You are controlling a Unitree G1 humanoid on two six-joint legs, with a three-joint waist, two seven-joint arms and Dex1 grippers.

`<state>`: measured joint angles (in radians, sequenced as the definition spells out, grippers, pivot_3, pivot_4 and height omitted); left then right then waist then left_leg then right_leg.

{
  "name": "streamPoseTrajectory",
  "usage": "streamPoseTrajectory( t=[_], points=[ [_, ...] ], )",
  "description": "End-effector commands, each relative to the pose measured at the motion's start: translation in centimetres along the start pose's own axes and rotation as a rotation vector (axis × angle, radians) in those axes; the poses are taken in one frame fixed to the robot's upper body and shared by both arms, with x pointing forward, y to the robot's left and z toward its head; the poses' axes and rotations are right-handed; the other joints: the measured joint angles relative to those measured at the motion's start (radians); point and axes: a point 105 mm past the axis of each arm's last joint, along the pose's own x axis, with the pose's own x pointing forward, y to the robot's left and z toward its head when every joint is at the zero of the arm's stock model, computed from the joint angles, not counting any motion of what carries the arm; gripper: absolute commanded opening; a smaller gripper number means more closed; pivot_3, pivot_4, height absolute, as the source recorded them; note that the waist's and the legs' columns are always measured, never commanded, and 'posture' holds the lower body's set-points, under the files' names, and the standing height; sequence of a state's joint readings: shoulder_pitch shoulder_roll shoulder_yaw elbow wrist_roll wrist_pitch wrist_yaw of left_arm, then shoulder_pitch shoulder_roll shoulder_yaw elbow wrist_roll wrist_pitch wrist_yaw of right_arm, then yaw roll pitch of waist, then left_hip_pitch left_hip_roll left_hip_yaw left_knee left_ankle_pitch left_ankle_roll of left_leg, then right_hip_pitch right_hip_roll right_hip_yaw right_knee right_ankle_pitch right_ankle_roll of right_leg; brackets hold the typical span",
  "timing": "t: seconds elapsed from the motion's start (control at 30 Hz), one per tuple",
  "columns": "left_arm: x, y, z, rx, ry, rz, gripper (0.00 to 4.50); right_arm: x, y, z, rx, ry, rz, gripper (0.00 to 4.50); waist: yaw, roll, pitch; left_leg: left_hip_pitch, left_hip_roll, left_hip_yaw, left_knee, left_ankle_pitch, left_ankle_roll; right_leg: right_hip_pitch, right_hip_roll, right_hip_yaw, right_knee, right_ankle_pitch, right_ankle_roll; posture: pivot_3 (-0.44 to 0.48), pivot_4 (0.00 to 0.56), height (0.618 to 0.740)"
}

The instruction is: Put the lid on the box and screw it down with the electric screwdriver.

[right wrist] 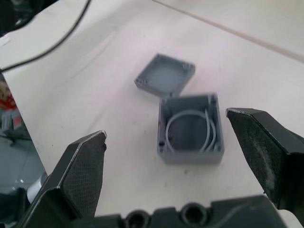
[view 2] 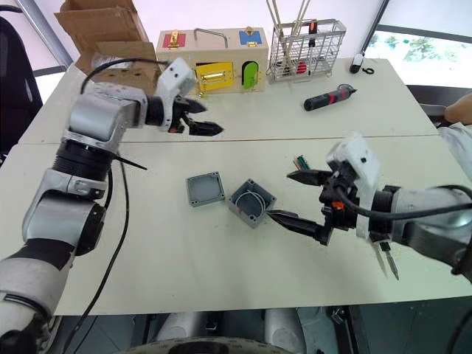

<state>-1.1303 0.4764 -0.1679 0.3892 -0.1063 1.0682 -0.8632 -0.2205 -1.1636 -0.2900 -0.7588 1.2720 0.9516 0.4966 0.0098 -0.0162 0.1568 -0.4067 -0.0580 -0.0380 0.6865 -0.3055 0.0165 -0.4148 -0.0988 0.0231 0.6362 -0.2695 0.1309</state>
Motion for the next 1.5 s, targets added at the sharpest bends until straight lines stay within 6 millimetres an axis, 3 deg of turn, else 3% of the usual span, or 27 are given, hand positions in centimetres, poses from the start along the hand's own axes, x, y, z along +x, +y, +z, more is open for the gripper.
streamPoseTrajectory(
  t=[0.03,0.27,0.37,0.6,1.07,1.17,1.37,1.5],
  points=[
    [-2.8,0.6,-2.0,-0.237,0.107,0.166,4.47,0.7,-0.3,0.8,-0.061,-0.006,0.044,4.5,-0.002,0.0,0.0,-0.002,0.0,0.001,0.0,0.0,0.0,-0.004,-0.001,0.0,0.005,0.0,0.0,0.0,0.15,0.737],
    [-3.1,0.2,-6.3,-0.377,0.142,0.215,4.47,2.8,-0.9,0.2,-0.056,-0.035,0.07,4.5,0.002,-0.001,0.0,-0.003,-0.003,0.003,0.0,0.002,-0.004,-0.011,-0.005,0.0,0.013,0.0,0.0,0.0,0.15,0.737],
    [-2.5,-1.1,-7.9,-0.383,0.165,0.16,4.47,3.4,-0.9,-0.1,-0.05,-0.05,0.073,4.5,0.005,-0.001,0.0,-0.003,-0.003,0.003,0.0,0.003,-0.006,-0.012,-0.006,0.0,0.013,0.0,0.0,0.0,0.15,0.737],
    [-1.2,-3.9,-9.1,-0.387,0.22,0.058,4.47,4.0,-0.5,-0.6,-0.028,-0.074,0.054,4.5,0.005,-0.001,0.0,-0.003,-0.003,0.002,0.0,0.004,-0.007,-0.013,-0.008,0.001,0.013,0.0,0.0,0.0,0.15,0.737],
    [-1.7,-4.4,-12.4,-0.29,0.461,0.107,4.47,4.1,-0.6,-0.7,0.016,-0.135,-0.058,4.5,0.001,0.0,-0.001,-0.002,-0.004,0.003,-0.001,0.004,-0.008,-0.014,-0.007,0.001,0.014,0.0,0.0,0.0,0.15,0.737],
    [-1.4,-4.8,-12.5,-0.284,0.473,0.096,3.23,4.2,-0.6,-0.7,0.024,-0.147,-0.071,4.5,0.0,0.002,-0.002,-0.001,-0.004,0.003,-0.001,0.004,-0.008,-0.014,-0.007,0.001,0.014,0.0,0.0,0.0,0.15,0.737],
    [-1.0,-5.0,-12.9,-0.287,0.488,0.107,0.13,4.2,-0.5,-0.8,0.03,-0.153,-0.088,4.5,0.004,0.002,-0.003,-0.001,-0.005,0.003,-0.001,0.004,-0.008,-0.012,-0.007,0.001,0.013,0.0,0.0,0.0,0.15,0.737],
    [-1.0,-4.8,-12.9,-0.305,0.477,0.123,0.05,3.9,-0.6,-0.9,0.036,-0.149,-0.094,4.5,0.004,0.003,-0.005,0.0,-0.005,0.003,-0.001,0.004,-0.008,-0.012,-0.008,0.001,0.013,0.0,0.0,0.0,0.15,0.737]
  ],
)
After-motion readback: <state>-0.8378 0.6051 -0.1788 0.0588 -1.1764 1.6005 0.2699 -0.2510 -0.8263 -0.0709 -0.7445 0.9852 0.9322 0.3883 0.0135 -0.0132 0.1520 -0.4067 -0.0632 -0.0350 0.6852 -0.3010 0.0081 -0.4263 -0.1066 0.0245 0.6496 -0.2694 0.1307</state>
